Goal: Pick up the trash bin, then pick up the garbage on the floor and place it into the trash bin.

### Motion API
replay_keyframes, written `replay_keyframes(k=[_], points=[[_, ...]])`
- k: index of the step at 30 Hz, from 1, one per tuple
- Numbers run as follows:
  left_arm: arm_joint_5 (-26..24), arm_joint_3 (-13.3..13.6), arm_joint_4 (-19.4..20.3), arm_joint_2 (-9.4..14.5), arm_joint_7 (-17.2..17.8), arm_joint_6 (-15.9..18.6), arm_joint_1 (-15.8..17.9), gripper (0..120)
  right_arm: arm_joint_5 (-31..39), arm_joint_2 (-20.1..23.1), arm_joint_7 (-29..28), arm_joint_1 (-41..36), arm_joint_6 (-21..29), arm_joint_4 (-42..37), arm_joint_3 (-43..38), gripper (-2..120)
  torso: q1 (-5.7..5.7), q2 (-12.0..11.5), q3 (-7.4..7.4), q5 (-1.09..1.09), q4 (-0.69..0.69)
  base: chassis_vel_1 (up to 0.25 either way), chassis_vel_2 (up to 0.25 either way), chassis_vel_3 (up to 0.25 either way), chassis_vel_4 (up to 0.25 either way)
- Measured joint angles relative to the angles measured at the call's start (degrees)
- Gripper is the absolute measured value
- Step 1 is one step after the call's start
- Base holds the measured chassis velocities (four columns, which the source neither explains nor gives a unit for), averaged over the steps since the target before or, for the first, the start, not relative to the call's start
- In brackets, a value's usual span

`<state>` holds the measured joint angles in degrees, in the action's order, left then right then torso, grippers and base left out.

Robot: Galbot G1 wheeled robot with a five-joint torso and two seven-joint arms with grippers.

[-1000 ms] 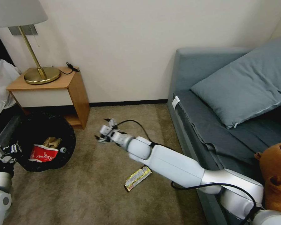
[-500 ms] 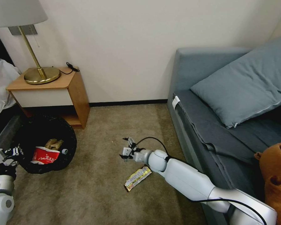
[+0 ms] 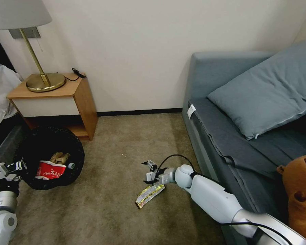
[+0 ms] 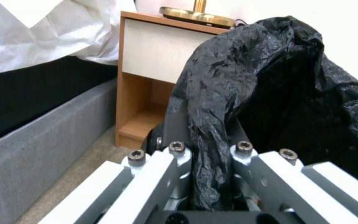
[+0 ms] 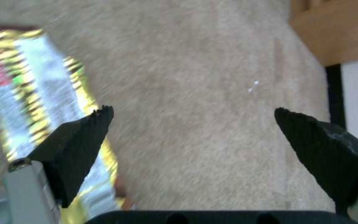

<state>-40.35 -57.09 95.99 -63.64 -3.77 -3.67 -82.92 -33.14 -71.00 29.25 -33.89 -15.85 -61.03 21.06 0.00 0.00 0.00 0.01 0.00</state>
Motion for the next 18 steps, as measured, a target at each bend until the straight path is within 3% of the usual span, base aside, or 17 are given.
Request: replay_keyframes(k=[11,18], points=[[0.4,0.23,-0.38,-0.21,-0.25,-0.47,0.03,5,-7.98,2.36,3.8,-3.42,-6.27,-1.72,-5.64,100,0.0,0.0,0.0,-0.01,-0.01,0.0,0.0,0.0,0.0],[1.09,0.61,-0.46,-0.79,-0.43,-0.97,-0.18,5,-13.89,-0.4,1.79,-6.19,-10.55,1.94,-9.76,100,0.0,0.0,0.0,-0.01,0.01,0.0,0.0,0.0,0.0]])
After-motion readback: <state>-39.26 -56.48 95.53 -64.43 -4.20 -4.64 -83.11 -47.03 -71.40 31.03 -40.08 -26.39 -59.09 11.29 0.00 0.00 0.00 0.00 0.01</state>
